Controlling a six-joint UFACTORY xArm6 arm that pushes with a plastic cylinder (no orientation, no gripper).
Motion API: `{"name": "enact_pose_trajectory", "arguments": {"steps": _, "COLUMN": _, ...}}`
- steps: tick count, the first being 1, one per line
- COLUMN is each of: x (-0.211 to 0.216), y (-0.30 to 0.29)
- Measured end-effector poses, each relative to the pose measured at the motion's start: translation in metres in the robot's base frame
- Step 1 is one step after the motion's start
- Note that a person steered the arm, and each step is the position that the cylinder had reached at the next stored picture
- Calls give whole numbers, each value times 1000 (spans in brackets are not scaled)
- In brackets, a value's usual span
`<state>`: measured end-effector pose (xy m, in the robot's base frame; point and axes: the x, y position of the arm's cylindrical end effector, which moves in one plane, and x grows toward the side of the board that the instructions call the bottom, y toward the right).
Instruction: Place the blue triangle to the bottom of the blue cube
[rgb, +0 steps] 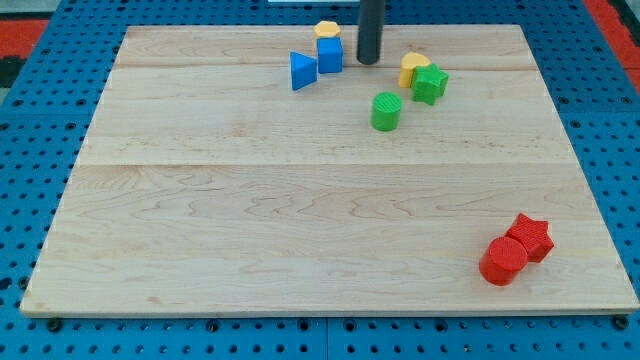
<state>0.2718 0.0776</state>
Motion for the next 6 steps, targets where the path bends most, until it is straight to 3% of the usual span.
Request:
{"name": "enact_pose_trajectory", "arguments": {"steps": 1, "x": 4, "y": -42}}
{"name": "enact_pose_trajectory", "arguments": {"steps": 2, "x": 53, "y": -63}}
{"name": "enact_pose_trajectory", "arguments": {"steps": 3, "x": 87, "y": -120}}
{"name": "enact_pose_trajectory", "arguments": {"steps": 4, "x": 48, "y": -173}}
{"name": "enact_pose_trajectory", "arguments": {"steps": 5, "x": 10, "y": -176}}
{"name": "enact_pose_trajectory", "arguments": {"steps": 6, "x": 10, "y": -151}}
